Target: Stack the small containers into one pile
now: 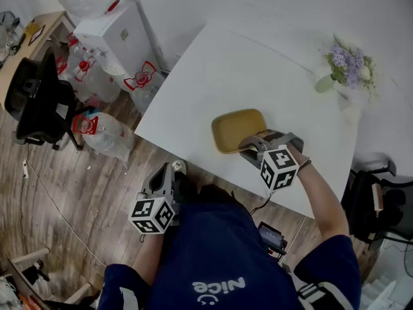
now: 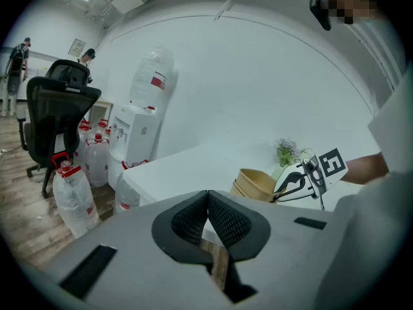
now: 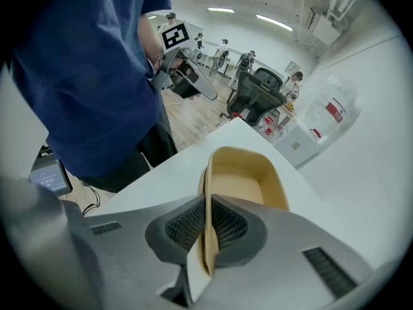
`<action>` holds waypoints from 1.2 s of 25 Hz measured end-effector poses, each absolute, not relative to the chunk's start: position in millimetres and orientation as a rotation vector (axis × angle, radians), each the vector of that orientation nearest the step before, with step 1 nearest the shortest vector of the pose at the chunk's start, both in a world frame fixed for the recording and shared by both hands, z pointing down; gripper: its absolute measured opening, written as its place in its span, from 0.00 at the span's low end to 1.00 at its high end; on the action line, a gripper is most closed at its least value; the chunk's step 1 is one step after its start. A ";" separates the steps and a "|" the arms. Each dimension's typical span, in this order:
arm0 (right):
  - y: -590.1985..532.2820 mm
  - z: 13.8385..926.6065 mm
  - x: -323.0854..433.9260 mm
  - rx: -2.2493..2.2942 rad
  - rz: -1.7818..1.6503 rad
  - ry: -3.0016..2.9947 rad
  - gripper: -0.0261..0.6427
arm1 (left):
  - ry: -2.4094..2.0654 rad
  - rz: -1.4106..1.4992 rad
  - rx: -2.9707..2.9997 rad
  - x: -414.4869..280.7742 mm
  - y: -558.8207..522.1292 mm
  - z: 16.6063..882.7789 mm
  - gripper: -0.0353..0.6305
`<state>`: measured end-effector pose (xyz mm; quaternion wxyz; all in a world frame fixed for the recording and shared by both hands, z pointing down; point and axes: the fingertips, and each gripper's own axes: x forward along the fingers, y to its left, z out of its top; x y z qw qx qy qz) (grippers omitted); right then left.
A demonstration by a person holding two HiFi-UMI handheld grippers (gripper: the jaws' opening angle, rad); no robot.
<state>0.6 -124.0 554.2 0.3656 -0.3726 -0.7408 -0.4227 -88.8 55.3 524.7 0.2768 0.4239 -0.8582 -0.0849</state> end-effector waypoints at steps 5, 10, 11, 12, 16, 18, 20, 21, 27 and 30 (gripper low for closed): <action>-125.1 558.4 1.4 -0.978 -1.058 -1.907 0.12 | -2.316 -0.235 1.113 -93.5 56.4 525.9 0.08; -125.8 560.0 0.4 -0.989 -1.031 -1.917 0.12 | -2.318 -0.246 1.094 -99.5 56.9 527.3 0.08; -125.9 560.2 0.0 -0.987 -1.026 -1.919 0.12 | -2.318 -0.247 1.093 -100.1 57.1 527.6 0.08; -125.8 559.9 -0.3 -0.985 -1.021 -1.920 0.12 | -2.317 -0.248 1.091 -100.6 57.2 528.0 0.08; -123.9 554.1 -1.6 -0.991 -1.010 -1.917 0.13 | -2.316 -0.249 1.088 -102.8 56.2 527.8 0.08; -122.4 549.0 -3.0 -0.982 -0.997 -1.929 0.14 | -2.318 -0.248 1.094 -103.0 55.0 526.7 0.08; -122.4 542.6 -6.0 -0.944 -0.959 -1.966 0.25 | -2.320 -0.244 1.111 -102.5 52.9 525.0 0.08; -123.0 538.7 -8.4 -0.916 -0.931 -1.994 0.28 | -2.321 -0.240 1.122 -102.2 51.5 523.8 0.08; -135.1 520.8 -13.5 -0.706 -0.752 -2.169 0.28 | -2.323 -0.204 1.212 -99.9 41.5 514.9 0.08; -141.7 502.7 -10.1 -0.573 -0.654 -2.288 0.28 | -2.317 -0.192 1.271 -97.3 36.0 507.9 0.08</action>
